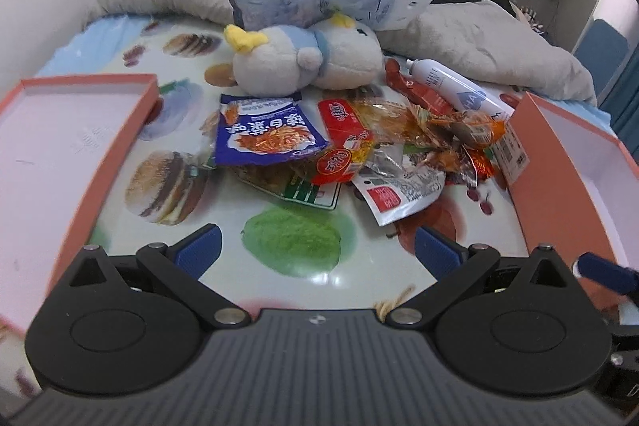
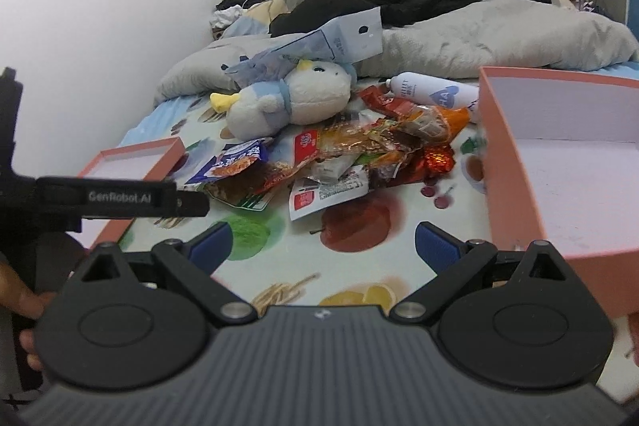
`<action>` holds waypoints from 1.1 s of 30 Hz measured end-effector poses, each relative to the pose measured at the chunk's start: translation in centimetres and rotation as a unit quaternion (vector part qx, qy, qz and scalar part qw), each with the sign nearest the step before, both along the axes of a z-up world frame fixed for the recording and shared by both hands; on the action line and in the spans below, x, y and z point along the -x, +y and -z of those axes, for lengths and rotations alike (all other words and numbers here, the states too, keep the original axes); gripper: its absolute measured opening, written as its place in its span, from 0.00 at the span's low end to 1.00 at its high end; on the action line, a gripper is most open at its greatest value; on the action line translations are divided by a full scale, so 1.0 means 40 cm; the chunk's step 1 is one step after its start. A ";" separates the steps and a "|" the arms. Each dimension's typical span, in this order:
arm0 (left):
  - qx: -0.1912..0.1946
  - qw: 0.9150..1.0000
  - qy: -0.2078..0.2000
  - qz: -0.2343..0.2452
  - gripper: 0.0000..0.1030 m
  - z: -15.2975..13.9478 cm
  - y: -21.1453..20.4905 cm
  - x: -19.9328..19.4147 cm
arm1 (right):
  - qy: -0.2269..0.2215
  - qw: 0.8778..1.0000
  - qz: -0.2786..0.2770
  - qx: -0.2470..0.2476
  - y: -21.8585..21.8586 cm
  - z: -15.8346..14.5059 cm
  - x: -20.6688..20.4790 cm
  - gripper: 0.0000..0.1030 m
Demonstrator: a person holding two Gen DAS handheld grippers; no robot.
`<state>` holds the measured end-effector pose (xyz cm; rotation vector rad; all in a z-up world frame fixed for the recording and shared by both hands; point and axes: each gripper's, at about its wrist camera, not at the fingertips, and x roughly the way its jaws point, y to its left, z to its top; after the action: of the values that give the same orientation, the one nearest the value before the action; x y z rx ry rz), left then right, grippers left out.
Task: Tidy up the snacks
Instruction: 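Grasp the blue snack bag with the left tool while the right tool grasps an orange snack bag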
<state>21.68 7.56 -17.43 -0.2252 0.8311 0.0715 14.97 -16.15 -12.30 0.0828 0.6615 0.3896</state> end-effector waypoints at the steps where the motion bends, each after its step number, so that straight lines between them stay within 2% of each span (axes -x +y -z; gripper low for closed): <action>1: 0.001 1.000 0.004 -0.003 1.00 0.008 0.007 -0.017 | 0.001 1.000 0.001 -0.002 0.004 0.005 -0.011 0.96; 7: -0.002 1.000 0.011 -0.006 1.00 0.039 0.037 -0.098 | 0.022 1.000 0.021 -0.008 0.015 0.041 -0.091 0.96; 14: -0.018 1.000 0.009 -0.016 1.00 0.041 0.102 -0.213 | 0.034 0.998 0.045 -0.005 0.022 0.083 -0.195 0.92; 21: -0.025 0.998 0.055 -0.018 1.00 0.100 0.164 -0.382 | 0.038 0.996 0.084 0.016 0.033 0.133 -0.310 0.90; 30: 0.018 0.994 0.092 -0.058 1.00 0.196 0.211 -0.521 | 0.044 0.993 0.112 0.017 0.050 0.169 -0.412 0.90; 32: 0.014 0.994 0.095 -0.050 1.00 0.208 0.204 -0.540 | 0.051 0.992 0.111 0.019 0.058 0.181 -0.431 0.86; 33: 0.006 0.994 0.095 -0.046 1.00 0.211 0.199 -0.547 | 0.058 0.992 0.112 0.018 0.060 0.188 -0.441 0.77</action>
<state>43.56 15.50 -25.88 -0.2719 1.0113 0.1767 32.63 -13.75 -19.81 0.1446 0.7661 0.1569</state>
